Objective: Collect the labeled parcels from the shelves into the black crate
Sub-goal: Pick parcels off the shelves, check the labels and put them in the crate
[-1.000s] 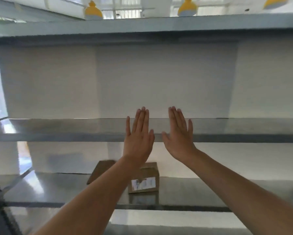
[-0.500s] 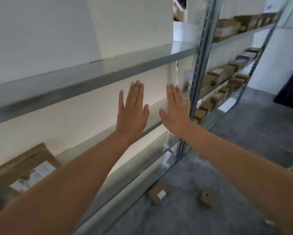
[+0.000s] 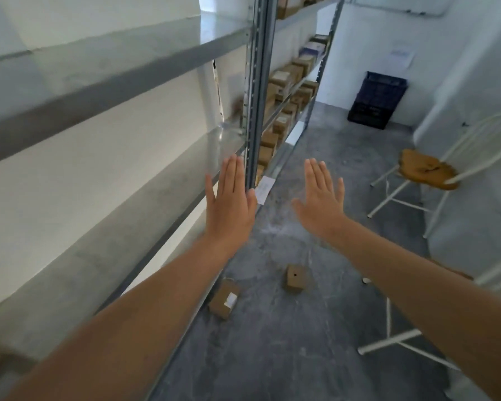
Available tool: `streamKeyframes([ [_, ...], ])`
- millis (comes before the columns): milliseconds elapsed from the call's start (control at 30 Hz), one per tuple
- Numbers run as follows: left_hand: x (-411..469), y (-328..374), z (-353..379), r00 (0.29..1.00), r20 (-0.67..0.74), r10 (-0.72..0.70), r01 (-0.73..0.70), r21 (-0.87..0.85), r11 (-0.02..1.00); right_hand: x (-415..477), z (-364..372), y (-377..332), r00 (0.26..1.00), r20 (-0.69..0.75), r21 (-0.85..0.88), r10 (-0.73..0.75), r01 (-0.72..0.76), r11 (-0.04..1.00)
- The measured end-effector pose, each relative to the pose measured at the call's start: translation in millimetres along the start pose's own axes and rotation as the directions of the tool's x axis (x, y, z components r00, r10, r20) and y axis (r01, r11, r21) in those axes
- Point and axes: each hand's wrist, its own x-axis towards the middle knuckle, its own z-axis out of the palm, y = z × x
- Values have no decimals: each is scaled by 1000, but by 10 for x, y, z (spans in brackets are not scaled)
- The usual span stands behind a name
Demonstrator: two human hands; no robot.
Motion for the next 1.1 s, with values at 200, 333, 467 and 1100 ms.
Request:
streamKeyframes([
  [200,43,-46,211,994,82,78,-73,-66,995,-161,114,281,987,57,-61,147,-144,988],
  [333,130,77,295,984,104,142,-133,-86,987,-221,93,485,977,50,-70,208,-204,976],
  [467,213,264,329,973,107,204,-192,-106,976,-213,36,679,965,71,-46,251,-248,968],
  [1100,975,1194,960,967,122,224,-224,-14,974,775,43,1699,986,85,115,142,-151,982],
])
